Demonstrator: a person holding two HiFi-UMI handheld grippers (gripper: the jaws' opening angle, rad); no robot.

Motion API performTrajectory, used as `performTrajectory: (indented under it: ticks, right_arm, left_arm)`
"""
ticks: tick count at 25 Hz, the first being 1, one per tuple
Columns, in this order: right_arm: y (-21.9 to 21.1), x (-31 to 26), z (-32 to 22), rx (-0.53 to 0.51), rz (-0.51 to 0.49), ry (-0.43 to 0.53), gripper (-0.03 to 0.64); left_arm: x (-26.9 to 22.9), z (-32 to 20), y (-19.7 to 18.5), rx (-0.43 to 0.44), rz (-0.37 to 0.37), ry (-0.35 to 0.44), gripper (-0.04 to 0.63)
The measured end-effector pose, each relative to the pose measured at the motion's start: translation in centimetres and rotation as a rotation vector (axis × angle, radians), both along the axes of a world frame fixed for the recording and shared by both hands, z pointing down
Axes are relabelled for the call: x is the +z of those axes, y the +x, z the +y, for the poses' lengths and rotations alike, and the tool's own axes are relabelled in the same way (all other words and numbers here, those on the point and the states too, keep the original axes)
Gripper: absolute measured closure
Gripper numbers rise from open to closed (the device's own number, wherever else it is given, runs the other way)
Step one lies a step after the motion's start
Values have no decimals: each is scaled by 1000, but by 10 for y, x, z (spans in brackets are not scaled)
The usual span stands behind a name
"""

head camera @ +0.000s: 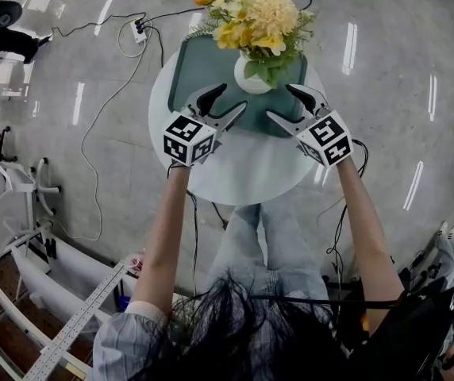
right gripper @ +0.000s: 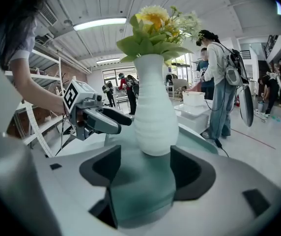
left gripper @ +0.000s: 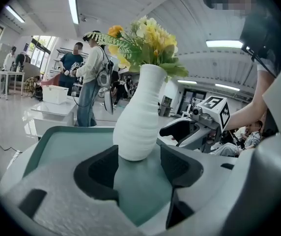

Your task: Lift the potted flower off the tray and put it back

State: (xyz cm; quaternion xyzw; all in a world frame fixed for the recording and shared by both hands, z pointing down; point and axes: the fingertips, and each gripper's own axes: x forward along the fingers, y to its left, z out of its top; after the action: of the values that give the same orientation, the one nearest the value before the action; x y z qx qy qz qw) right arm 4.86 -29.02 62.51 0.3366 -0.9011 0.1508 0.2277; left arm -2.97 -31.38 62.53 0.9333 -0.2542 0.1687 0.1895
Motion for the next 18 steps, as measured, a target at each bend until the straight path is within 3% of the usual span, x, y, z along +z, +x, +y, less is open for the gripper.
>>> performTrajectory:
  ticks: [8, 13, 18]
  right_arm:
    - [-5, 5, -23, -56, 34, 5, 290]
    - [-2, 12, -34, -80, 69, 21, 272]
    - [-12, 12, -41, -120, 64, 21, 265]
  left_arm:
    - [-10, -21, 15, 5, 50, 18, 258]
    - [-14, -29, 23, 33, 37, 25, 211]
    - [-15, -35, 35, 64, 63, 26, 198]
